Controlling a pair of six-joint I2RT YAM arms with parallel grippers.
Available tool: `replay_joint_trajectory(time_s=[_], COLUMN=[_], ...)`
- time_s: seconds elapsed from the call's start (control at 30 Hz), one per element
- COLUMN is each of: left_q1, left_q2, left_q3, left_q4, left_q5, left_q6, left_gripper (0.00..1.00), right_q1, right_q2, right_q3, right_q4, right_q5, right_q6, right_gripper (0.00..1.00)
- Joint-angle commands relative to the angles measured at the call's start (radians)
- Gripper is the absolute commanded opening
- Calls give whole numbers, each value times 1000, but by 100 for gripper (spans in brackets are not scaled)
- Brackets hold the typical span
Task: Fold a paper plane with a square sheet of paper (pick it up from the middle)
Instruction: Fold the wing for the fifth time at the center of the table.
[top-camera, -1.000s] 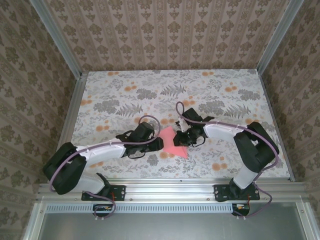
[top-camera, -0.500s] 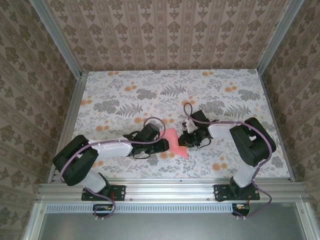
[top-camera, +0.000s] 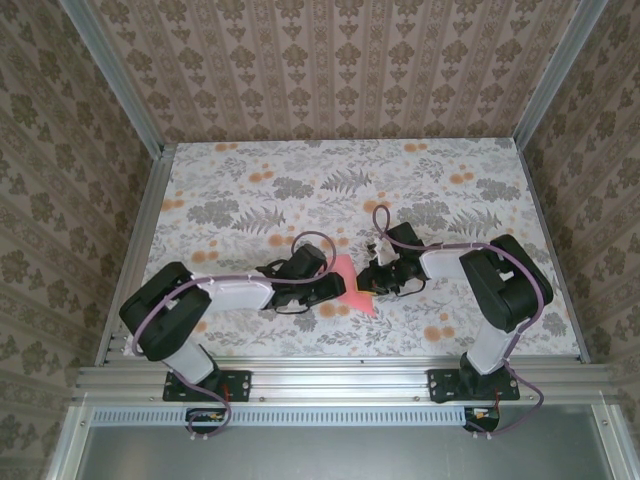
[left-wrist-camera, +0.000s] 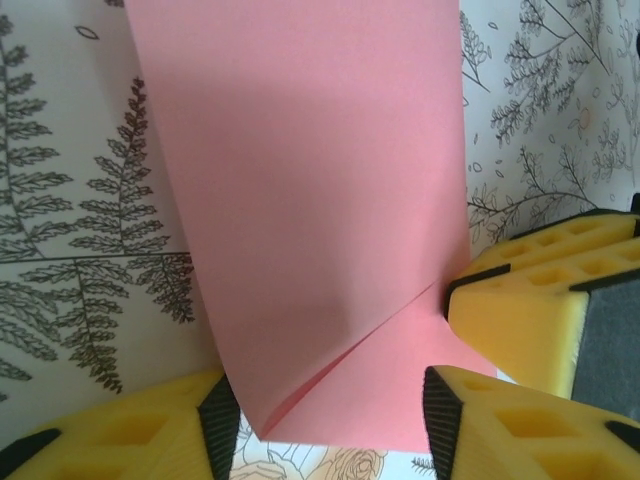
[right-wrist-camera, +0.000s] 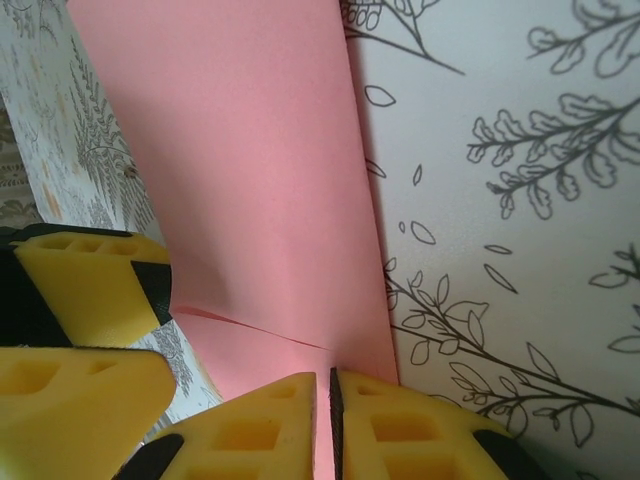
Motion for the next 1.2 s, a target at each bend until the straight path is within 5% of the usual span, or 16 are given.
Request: replay_joint_trajectory(time_s=[0.0, 0.47, 0.77, 1.03, 1.17], left_q1=[-9, 43, 104, 133, 138], left_q2=[39, 61, 77, 81, 71], left_q3=[35, 96, 143, 156, 161], left_q4=[69, 0, -86, -111, -134], left_q5=[13, 25, 127, 173, 174], left_q6=[-37, -46, -9, -9, 1], left_gripper=[49, 3, 0, 0, 0], right_q1=[-12, -16, 20, 293, 340], right_q2=[37, -66, -312, -292, -292], right_q3=[-29, 1, -145, -265, -339], right_q4=[-9, -52, 146, 443, 641], right_q5=[54, 65, 291, 685, 716], right_q6=[2, -43, -119, -438, -485], right_gripper=[16, 25, 38, 48, 51])
